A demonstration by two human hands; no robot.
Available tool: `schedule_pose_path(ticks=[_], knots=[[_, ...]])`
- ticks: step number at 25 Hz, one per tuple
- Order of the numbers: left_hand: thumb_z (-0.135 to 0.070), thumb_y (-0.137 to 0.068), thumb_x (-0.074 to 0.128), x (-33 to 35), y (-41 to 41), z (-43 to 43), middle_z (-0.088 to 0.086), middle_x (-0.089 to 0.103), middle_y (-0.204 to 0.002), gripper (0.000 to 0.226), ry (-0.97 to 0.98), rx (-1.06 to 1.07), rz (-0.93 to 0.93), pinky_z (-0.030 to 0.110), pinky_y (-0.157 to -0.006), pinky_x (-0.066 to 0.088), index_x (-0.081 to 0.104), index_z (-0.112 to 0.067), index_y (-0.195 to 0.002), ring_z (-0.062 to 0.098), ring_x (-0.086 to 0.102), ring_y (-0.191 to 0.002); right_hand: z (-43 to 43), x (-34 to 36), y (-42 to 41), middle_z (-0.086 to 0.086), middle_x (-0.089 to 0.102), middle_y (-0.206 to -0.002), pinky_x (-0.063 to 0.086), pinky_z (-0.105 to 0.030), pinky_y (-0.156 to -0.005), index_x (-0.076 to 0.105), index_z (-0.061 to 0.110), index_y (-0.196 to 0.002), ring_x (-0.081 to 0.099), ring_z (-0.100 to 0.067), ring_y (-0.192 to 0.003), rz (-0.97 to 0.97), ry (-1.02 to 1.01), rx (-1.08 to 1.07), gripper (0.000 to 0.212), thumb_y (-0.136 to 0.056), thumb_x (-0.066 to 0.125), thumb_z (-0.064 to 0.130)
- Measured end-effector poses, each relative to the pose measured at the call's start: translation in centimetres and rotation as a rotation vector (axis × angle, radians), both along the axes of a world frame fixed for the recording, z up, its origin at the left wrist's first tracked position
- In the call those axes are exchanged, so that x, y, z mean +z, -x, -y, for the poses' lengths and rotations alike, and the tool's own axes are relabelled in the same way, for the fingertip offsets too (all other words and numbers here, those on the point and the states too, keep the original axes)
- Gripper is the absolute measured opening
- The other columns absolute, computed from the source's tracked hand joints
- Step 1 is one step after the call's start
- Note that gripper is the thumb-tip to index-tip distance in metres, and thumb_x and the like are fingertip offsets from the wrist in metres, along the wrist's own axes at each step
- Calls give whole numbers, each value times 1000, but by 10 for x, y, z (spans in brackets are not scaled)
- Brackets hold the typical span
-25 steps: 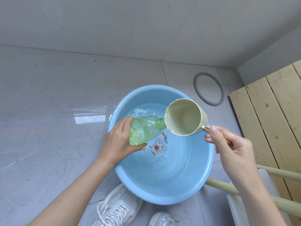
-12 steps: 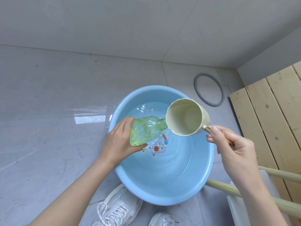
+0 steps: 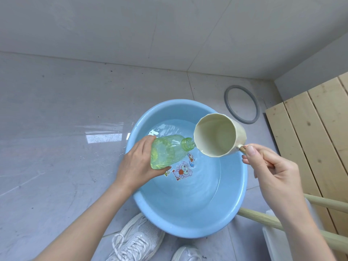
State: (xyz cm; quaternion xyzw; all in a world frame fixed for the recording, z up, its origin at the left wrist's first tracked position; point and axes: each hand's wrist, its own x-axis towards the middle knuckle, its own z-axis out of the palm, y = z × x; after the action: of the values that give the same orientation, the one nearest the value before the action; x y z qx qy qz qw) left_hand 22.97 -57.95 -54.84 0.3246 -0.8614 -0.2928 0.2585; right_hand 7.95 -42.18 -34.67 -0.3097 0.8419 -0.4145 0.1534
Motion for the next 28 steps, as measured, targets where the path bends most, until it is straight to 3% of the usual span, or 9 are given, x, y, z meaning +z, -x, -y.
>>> schedule_pose_path(ticks=[4,7,9,15,17,20,28], knots=[[-48,-52,88,0,0,0,9,62,-115,92,6,1,-2,26,-88,35,46,-7,-122,18,48,-105,-1,1,2,5,66,-88,33,-13,-55,64,-1,-74,50,-29,-71,-28,-4,26,77,-71,55,75],[-49,-52,87,1,-1,-1,7,61,-115,91,6,5,1,26,-87,35,45,-9,-122,20,52,-104,0,1,3,3,65,-85,32,-11,-55,64,-5,-75,46,-10,-61,-23,-8,50,71,-74,56,66],[-49,-52,87,1,-1,-1,7,61,-115,90,10,7,4,26,-87,35,46,-8,-122,22,54,-103,0,1,3,5,66,-84,35,-9,-58,65,-1,-73,50,-2,-65,-11,3,44,64,-74,57,62],[-50,-54,86,1,-1,0,7,61,-117,89,13,-1,28,25,-87,36,48,-7,-122,26,59,-104,1,0,3,8,67,-86,37,-8,-62,66,7,-74,57,-13,-74,3,14,4,54,-73,58,60],[-51,-55,85,0,-1,0,7,61,-118,90,21,-1,42,26,-88,37,47,-7,-123,27,60,-105,1,0,2,8,67,-87,37,-9,-61,65,6,-74,56,-16,-75,-5,14,10,60,-73,58,66],[-49,-55,85,-1,-1,-1,8,60,-118,90,16,-5,25,26,-89,36,46,-7,-124,27,59,-105,3,2,1,10,67,-87,39,-9,-64,65,9,-74,59,-10,-77,-4,14,0,68,-69,56,77],[-47,-53,87,-1,0,0,7,61,-116,90,12,-1,1,25,-88,36,44,-10,-122,21,54,-105,3,3,2,12,67,-88,41,-9,-68,66,13,-77,62,-11,-81,-17,5,1,67,-68,55,79]])
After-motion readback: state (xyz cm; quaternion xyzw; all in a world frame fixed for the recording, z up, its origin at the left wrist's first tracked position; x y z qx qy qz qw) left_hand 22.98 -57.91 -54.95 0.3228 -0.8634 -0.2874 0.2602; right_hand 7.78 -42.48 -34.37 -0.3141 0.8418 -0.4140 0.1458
